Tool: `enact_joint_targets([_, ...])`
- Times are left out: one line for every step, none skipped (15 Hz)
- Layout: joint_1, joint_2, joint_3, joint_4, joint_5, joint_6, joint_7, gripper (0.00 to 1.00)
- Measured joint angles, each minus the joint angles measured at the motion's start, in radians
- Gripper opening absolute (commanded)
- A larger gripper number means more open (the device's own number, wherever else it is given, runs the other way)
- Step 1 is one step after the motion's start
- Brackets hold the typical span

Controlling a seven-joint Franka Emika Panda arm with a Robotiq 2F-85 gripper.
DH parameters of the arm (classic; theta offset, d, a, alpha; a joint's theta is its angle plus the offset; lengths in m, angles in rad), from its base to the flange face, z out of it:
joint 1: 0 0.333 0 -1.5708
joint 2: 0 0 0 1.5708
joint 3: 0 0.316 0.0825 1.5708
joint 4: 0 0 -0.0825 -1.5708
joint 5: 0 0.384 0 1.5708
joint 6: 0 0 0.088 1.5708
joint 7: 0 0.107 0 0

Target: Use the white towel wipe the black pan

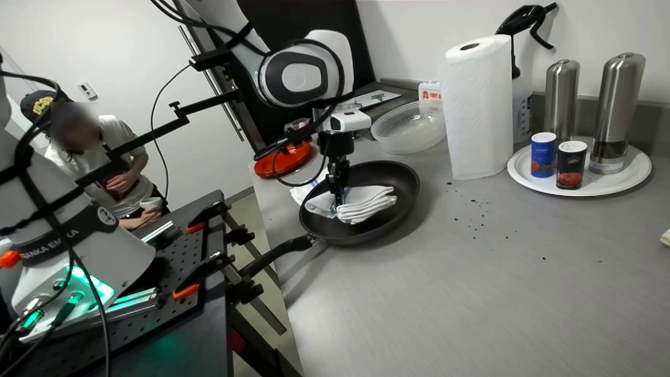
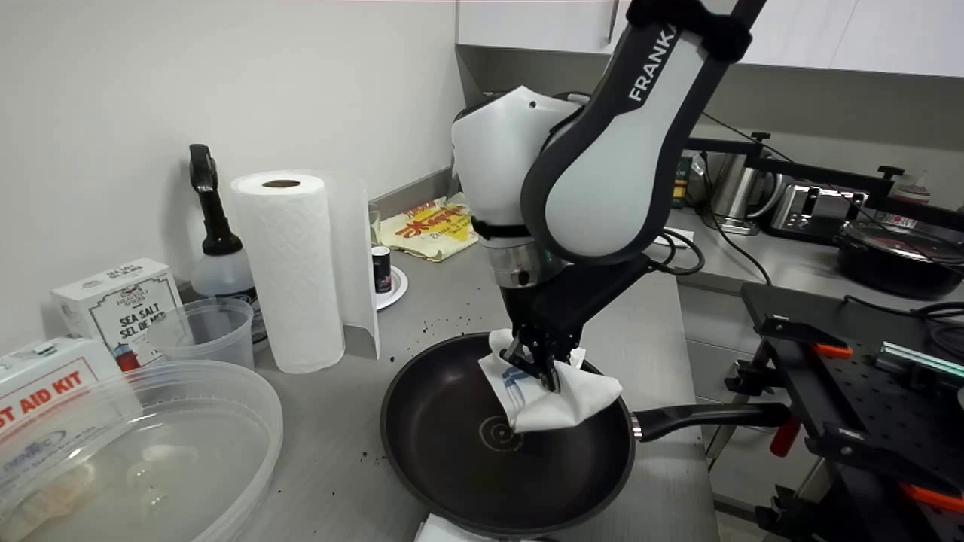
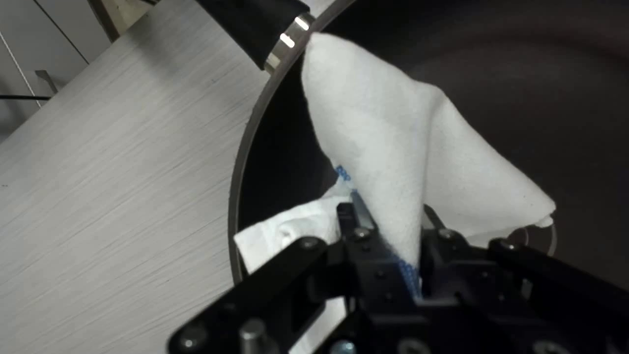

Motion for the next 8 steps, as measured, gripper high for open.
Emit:
enact_joint_targets([0.005,0.002,-0.009,0.004,-0.011,0.0,0.008,0.05])
enact_joint_targets([0.009,0.004,-0.02,0.008,-0.022,0.0,0.015,0.05])
enact_joint_targets([0.01,0.007,-0.031,0.012,-0.032,0.0,0.022,0.05])
enact_joint_targets([0.01,0.01,-0.041,0.016,-0.039,0.0,0.029,0.05])
enact_joint_targets([0.01,0.013,-0.052,0.021,-0.044,0.0,0.032,0.05])
enact_joint_targets([0.008,0.016,-0.06,0.024,-0.044,0.0,0.033,0.05])
enact_joint_targets([0.007,0.018,-0.066,0.025,-0.044,0.0,0.033,0.05])
enact_joint_targets([0.01,0.021,-0.075,0.027,-0.056,0.0,0.038,0.05])
